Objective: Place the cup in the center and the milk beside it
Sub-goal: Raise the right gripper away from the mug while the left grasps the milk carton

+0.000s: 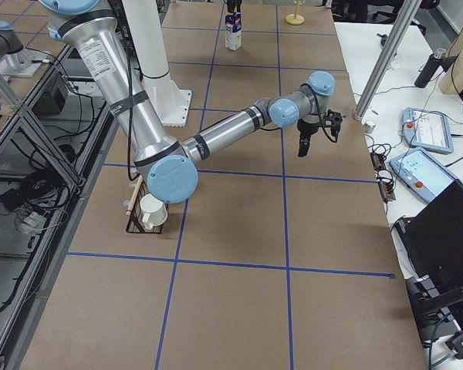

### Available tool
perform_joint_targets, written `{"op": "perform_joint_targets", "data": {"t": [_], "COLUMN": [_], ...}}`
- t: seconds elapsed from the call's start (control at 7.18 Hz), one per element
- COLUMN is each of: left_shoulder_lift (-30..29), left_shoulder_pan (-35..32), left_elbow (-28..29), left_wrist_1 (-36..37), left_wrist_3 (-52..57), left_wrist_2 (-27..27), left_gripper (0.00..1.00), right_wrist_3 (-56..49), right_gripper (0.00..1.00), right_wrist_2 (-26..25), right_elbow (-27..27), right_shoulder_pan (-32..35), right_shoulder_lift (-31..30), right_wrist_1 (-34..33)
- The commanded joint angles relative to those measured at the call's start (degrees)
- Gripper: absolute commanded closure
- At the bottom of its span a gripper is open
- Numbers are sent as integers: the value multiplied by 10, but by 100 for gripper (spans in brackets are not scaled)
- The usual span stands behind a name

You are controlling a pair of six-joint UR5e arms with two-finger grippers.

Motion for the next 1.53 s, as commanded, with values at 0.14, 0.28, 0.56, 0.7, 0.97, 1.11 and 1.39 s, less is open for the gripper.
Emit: {"op": "perform_joint_targets", "data": {"t": [0.14,0.28,0.56,0.7,0.97,1.11,1.39], "left_shoulder_lift": [7,7,15,15,15,12,5], "left_shoulder_pan": [24,24,24,24,24,24,11], "left_elbow": [4,7,7,7,6,5,-16], "left_wrist_1": [3,4,5,5,5,3,6], "left_wrist_3": [0,0,-5,-6,-17,-43,-44], "left_wrist_2": [14,14,13,13,9,5,-35], "left_gripper": [1,1,2,10,61,97,100], "right_wrist_3": [0,0,1,1,1,1,1], "right_gripper": [0,0,0,0,0,0,0], "right_wrist_2": [-1,-2,0,1,1,1,1], "right_elbow": [1,0,0,2,3,2,1], "right_shoulder_pan": [-3,-5,-6,-6,-6,-7,-8], "right_shoulder_lift": [-4,-4,-4,-5,-6,-6,-6], "right_wrist_1": [0,0,0,0,-1,-1,0]}}
